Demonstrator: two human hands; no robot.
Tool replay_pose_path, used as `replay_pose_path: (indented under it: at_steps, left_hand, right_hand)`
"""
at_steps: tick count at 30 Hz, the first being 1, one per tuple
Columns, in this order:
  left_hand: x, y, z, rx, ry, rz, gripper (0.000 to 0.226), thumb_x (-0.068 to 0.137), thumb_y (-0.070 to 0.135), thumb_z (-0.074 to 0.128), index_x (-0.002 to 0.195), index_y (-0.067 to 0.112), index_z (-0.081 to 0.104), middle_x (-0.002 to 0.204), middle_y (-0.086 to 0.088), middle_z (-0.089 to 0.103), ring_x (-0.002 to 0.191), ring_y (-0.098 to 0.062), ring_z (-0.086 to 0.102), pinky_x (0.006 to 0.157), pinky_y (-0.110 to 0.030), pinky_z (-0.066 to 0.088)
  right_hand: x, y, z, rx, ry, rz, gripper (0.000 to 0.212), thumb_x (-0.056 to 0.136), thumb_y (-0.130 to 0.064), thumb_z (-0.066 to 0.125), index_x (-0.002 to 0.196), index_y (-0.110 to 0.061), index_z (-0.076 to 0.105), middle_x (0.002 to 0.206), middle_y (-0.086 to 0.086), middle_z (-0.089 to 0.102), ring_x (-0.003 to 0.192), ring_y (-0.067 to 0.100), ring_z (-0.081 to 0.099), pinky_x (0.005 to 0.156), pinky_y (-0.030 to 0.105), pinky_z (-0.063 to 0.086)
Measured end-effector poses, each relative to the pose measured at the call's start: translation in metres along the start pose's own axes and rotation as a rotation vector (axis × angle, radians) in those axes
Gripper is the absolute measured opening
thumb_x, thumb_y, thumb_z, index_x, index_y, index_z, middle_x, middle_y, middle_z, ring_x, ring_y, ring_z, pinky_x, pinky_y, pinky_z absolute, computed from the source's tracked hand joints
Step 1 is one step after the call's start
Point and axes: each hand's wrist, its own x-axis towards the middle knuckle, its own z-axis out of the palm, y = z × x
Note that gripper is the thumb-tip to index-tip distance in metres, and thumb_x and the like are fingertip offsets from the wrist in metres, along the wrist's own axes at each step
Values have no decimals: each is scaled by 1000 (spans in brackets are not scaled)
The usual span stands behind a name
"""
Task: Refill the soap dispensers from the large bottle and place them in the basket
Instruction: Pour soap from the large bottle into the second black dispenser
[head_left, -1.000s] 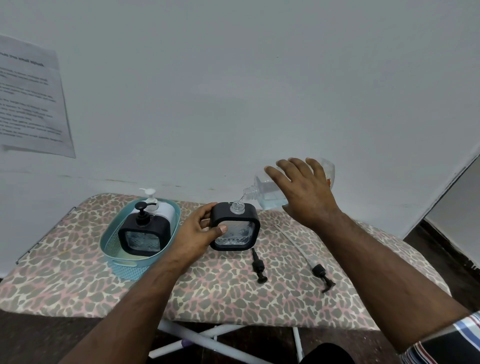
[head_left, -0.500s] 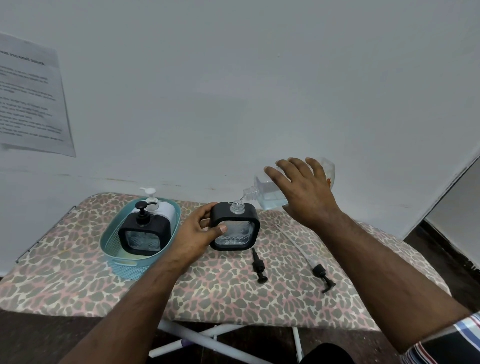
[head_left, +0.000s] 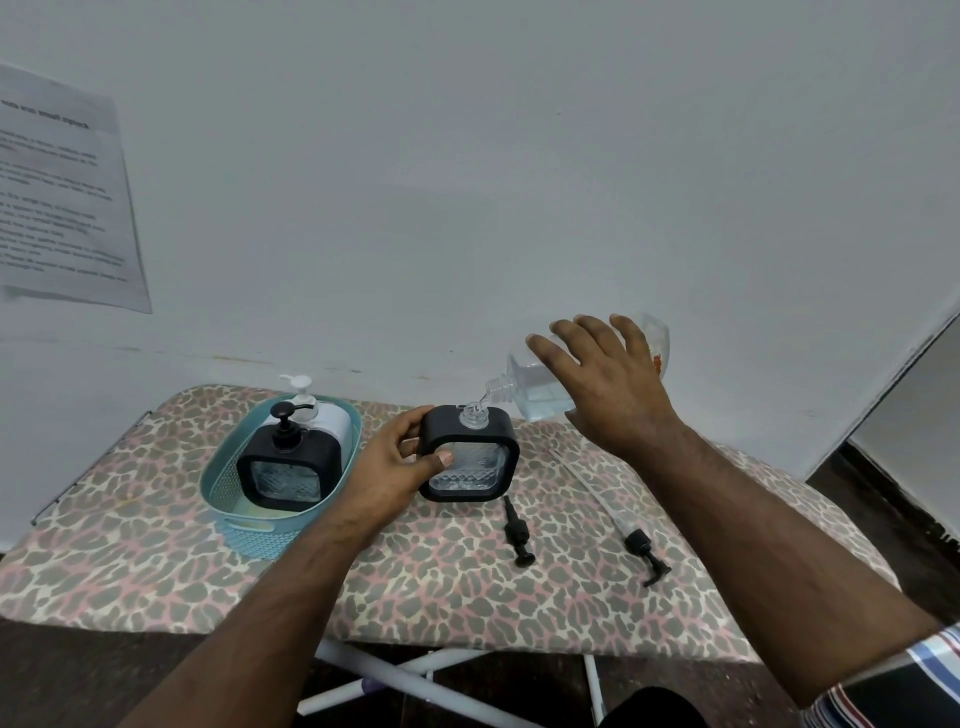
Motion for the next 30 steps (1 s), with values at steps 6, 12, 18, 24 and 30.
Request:
replay_pose_path:
  at_steps: [6,12,18,24,30]
  left_hand:
    - [0,0,-1,13,2,-1,47,76,30,83,112,54,65,124,7,72,124,-16,65,104,-51,55]
    - [-1,0,-1,22,5,-5,48,87,17,82,113,53,64,124,6,73,124,-17,64,104,-52,55]
    - [-1,1,-1,13,3,-5,48,87,17,81,114,51,64,125,5,72,125,-17,64,105,-53,55]
    - [-1,2,0,14,10,-4,48,90,10,78,116,47,62,124,5,71,123,-14,64,105,-51,55]
    - [-1,1,0,2,8,0,47,88,12,80,115,47,64,120,7,74,122,-15,65,105,-52,54]
  right_hand:
    - [1,0,0,-9,-6,-3,97,63,-10,87,147,-25,41,147,9,50,136,34,46,113,58,30]
    - [1,0,0,-14,0,-5,100,61,-10,89,147,-25,41,147,9,51,136,34,47,112,58,30]
    - [1,0,-1,-13,-11,-7,102,60,-11,90,147,-25,39,148,10,50,136,35,46,112,59,30]
    - [2,0,-1,-17,-21,-11,101,62,-10,88,148,-25,38,148,9,49,137,34,45,113,58,29]
    - [2,0,-1,-13,-13,-13,101,62,-11,89,148,-25,38,148,9,50,137,34,46,113,58,29]
